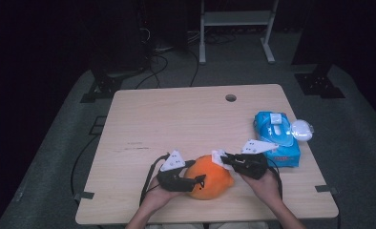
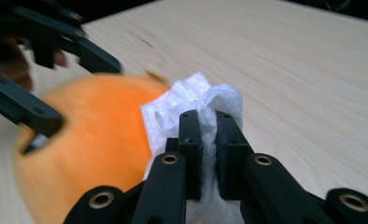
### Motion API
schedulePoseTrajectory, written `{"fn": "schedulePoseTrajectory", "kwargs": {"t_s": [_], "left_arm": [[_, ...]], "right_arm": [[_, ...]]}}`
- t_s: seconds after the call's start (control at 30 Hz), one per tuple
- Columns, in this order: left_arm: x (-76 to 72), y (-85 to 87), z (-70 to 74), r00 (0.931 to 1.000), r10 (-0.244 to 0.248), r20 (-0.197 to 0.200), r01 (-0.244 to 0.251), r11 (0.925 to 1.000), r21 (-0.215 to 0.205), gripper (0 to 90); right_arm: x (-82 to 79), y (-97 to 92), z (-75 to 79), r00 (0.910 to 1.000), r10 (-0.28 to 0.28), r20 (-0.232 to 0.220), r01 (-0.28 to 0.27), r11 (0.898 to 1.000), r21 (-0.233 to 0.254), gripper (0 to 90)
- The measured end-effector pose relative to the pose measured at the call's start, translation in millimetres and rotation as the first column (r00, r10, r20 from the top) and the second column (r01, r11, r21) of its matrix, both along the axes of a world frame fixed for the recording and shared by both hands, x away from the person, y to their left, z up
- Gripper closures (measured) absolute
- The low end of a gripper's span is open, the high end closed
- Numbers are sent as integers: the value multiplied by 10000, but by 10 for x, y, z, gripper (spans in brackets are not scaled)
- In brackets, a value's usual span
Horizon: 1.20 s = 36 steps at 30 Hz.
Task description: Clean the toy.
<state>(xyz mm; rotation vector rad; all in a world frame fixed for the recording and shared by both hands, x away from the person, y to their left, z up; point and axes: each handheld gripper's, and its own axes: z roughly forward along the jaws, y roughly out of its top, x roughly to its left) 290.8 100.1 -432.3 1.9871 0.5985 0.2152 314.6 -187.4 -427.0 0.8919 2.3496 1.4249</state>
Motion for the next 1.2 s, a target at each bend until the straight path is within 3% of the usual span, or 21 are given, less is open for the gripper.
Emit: {"fn": "schedulePoseTrajectory", "kwargs": {"t_s": [0.1,0.2,0.27,0.4,0.47,0.57,0.67,0.77,0.83,1.0,1.1,1.17,1.2], "left_arm": [[-6,-5,-9,10000,-37,60,37,10000,46,370],[-2,6,-12,10000,-71,55,71,9999,74,373],[5,31,-16,10000,-48,7,48,10000,84,375],[15,96,-29,9999,13,-130,-12,10000,37,378],[21,110,-35,9998,-8,-193,8,10000,5,379],[13,81,-36,9999,-64,-111,64,10000,26,380],[-16,44,-30,9999,-136,38,136,9999,40,381],[-64,-27,-10,9994,-230,259,227,9996,148,381],[-120,-109,18,9973,-422,605,397,9983,430,384],[-199,-206,37,9910,-752,1103,672,9949,746,387],[-173,-191,43,9933,-723,906,679,9964,497,364],[-110,-141,56,9985,-410,368,409,9992,29,263],[-81,-127,50,9999,-86,125,86,10000,14,204]], "right_arm": [[5,-30,-22,9997,23,-257,-16,9997,252,818],[-59,31,72,9991,420,48,-422,9976,544,818],[-78,58,84,9986,492,185,-499,9979,412,818],[7,-26,-23,9995,136,-288,-130,9997,218,818],[27,-55,-53,9985,99,-533,-76,9991,428,818],[-28,18,23,9989,413,-220,-399,9974,597,818],[-88,81,92,9972,738,138,-746,9948,686,818],[-40,39,37,9991,421,-60,-416,9971,632,817],[3,-14,14,9995,146,-292,-124,9970,767,818],[-66,18,118,9995,209,234,-231,9953,943,817],[-23,3,67,9997,262,18,-263,9955,912,818],[6,1,34,9987,400,-326,-376,9968,702,817],[7,2,26,9986,412,-321,-391,9972,635,817]]}}
